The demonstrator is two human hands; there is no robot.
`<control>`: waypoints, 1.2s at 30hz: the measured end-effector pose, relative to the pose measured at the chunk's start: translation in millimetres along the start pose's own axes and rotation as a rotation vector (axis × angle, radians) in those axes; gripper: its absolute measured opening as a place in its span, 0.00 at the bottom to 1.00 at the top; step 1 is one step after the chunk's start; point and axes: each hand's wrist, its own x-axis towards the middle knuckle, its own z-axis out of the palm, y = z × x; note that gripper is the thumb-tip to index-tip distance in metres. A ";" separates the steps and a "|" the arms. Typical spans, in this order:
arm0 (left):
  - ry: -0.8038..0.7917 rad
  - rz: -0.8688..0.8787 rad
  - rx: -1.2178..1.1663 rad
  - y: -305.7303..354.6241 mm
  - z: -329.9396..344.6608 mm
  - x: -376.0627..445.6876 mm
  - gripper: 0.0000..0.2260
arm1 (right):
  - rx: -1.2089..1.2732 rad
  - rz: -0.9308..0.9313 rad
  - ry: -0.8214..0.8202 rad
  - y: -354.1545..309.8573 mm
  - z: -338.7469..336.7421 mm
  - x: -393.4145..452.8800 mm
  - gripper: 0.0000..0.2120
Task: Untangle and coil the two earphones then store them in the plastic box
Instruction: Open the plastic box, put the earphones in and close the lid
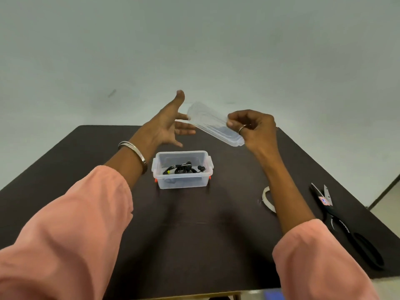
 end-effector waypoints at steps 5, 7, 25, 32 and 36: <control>0.171 0.075 -0.292 -13.0 -19.6 -24.2 0.06 | -0.023 -0.059 -0.164 -5.0 22.7 -22.6 0.08; 0.250 0.097 -0.260 -25.4 -29.7 -26.7 0.03 | -0.026 -0.071 -0.178 -1.0 30.8 -29.3 0.09; 0.456 0.321 0.303 -107.6 -45.0 -26.8 0.15 | -0.465 0.184 -0.020 50.0 78.7 -46.0 0.11; 0.501 0.262 0.230 -114.7 -45.9 -19.7 0.14 | -0.358 0.279 -0.004 62.4 76.4 -51.8 0.08; 0.427 0.198 0.154 -121.6 -54.6 -16.7 0.15 | -0.262 0.322 -0.004 63.0 75.7 -57.4 0.07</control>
